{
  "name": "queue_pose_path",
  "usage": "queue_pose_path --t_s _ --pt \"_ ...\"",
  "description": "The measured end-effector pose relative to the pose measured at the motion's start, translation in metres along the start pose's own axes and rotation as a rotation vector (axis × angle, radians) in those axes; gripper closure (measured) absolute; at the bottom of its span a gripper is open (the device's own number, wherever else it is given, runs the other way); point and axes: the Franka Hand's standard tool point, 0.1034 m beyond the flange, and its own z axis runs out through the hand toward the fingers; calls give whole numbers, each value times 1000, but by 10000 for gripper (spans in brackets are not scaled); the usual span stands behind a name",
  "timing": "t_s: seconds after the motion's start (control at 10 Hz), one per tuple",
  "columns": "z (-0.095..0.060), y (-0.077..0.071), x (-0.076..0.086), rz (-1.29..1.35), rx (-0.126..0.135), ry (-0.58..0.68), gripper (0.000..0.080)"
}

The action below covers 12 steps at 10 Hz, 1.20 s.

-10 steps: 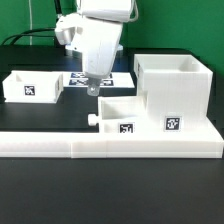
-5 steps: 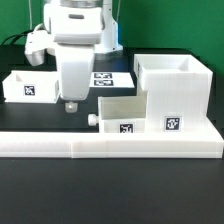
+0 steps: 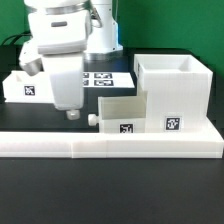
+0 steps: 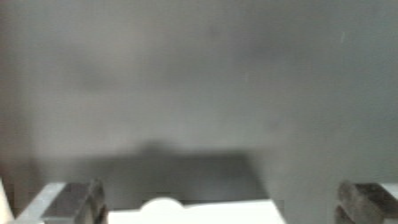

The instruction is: Assemble drawer

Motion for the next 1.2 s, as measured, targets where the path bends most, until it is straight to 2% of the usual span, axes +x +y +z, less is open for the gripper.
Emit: queue_pose_path --t_s 0.2,0.3,0.4,0.8,1.2 --pt "6 1 21 45 7 13 151" --pt "8 2 37 77 9 17 151" --pt "7 2 43 101 9 3 151" --pt "5 4 45 116 29 -69 151" --pt "6 5 43 116 30 -70 151"
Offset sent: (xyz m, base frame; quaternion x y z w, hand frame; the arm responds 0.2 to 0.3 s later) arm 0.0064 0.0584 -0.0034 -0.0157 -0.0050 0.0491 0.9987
